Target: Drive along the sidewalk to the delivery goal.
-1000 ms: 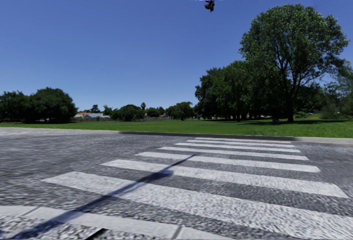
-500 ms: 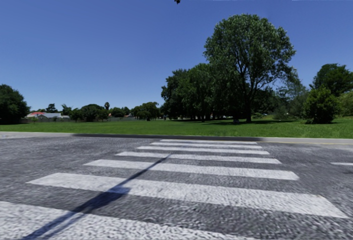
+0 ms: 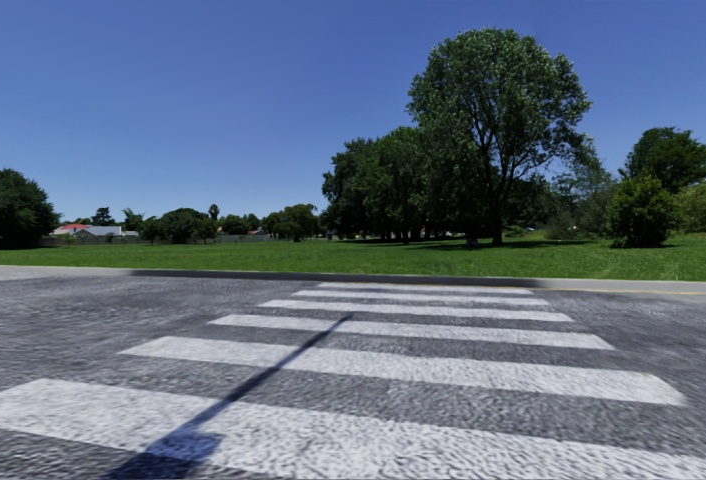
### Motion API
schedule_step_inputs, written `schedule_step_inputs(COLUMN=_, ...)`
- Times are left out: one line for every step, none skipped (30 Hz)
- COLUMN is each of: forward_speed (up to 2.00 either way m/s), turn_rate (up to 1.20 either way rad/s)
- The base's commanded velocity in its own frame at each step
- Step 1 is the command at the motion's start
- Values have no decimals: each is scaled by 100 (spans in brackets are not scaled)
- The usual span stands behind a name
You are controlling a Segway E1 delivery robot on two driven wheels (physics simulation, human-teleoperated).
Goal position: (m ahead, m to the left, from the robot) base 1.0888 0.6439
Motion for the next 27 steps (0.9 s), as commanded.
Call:
schedule_step_inputs(forward_speed=139, turn_rate=0)
schedule_step_inputs(forward_speed=139, turn_rate=0)
schedule_step_inputs(forward_speed=139, turn_rate=6)
schedule_step_inputs(forward_speed=139, turn_rate=10)
schedule_step_inputs(forward_speed=139, turn_rate=11)
schedule_step_inputs(forward_speed=139, turn_rate=17)
schedule_step_inputs(forward_speed=139, turn_rate=17)
schedule_step_inputs(forward_speed=139, turn_rate=21)
schedule_step_inputs(forward_speed=139, turn_rate=25)
schedule_step_inputs(forward_speed=139, turn_rate=28)
schedule_step_inputs(forward_speed=139, turn_rate=28)
schedule_step_inputs(forward_speed=139, turn_rate=28)
schedule_step_inputs(forward_speed=137, turn_rate=28)
schedule_step_inputs(forward_speed=134, turn_rate=28)
schedule_step_inputs(forward_speed=131, turn_rate=30)
schedule_step_inputs(forward_speed=131, turn_rate=30)
schedule_step_inputs(forward_speed=131, turn_rate=34)
schedule_step_inputs(forward_speed=130, turn_rate=35)
schedule_step_inputs(forward_speed=129, turn_rate=35)
schedule_step_inputs(forward_speed=129, turn_rate=35)
schedule_step_inputs(forward_speed=128, turn_rate=35)
schedule_step_inputs(forward_speed=128, turn_rate=35)
schedule_step_inputs(forward_speed=128, turn_rate=36)
schedule_step_inputs(forward_speed=128, turn_rate=36)
schedule_step_inputs(forward_speed=128, turn_rate=36)
schedule_step_inputs(forward_speed=128, turn_rate=33)
schedule_step_inputs(forward_speed=125, turn_rate=0)
